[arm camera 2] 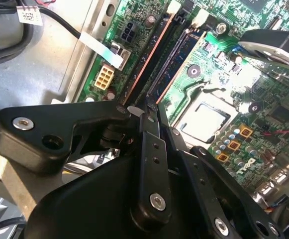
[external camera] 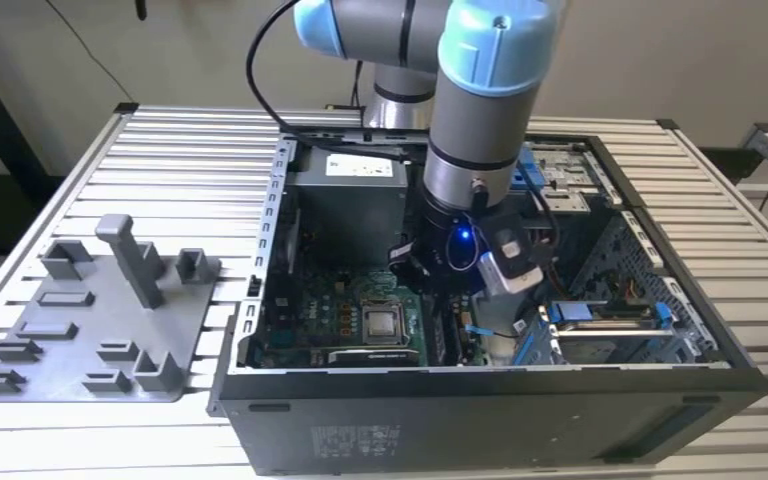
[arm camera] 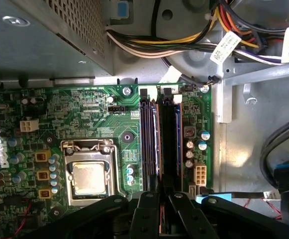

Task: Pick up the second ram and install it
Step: 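Insert the second ram into the second slot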

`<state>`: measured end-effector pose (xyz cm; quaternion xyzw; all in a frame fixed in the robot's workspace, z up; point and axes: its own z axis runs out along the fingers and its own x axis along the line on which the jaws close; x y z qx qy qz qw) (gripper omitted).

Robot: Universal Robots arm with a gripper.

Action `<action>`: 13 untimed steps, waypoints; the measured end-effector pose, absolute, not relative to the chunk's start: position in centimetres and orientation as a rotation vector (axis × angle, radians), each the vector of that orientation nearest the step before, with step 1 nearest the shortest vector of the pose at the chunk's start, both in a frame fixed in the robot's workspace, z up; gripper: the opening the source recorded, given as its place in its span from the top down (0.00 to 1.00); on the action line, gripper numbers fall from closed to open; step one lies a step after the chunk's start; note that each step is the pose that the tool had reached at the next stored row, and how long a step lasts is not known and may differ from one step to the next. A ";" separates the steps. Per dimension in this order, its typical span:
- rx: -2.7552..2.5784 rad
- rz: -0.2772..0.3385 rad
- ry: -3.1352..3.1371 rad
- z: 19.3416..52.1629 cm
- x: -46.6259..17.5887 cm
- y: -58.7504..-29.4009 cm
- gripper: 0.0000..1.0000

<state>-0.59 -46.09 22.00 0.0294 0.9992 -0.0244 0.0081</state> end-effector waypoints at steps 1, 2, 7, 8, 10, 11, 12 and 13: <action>0.092 -0.075 3.123 21.9 -0.6 -46.1 0.86; 0.092 -0.073 3.123 21.8 -0.6 -46.1 0.86; 0.092 -0.066 3.124 21.6 -0.6 -46.1 0.86; 0.092 -0.065 3.124 21.6 -0.6 -46.1 0.86; 0.092 -0.065 3.124 21.6 -0.6 -46.1 0.86; 0.092 -0.065 3.124 21.6 -0.6 -46.1 0.86; 0.092 -0.062 3.123 21.5 -0.6 -46.1 0.85; 0.092 -0.063 3.123 21.5 -0.6 -46.1 0.85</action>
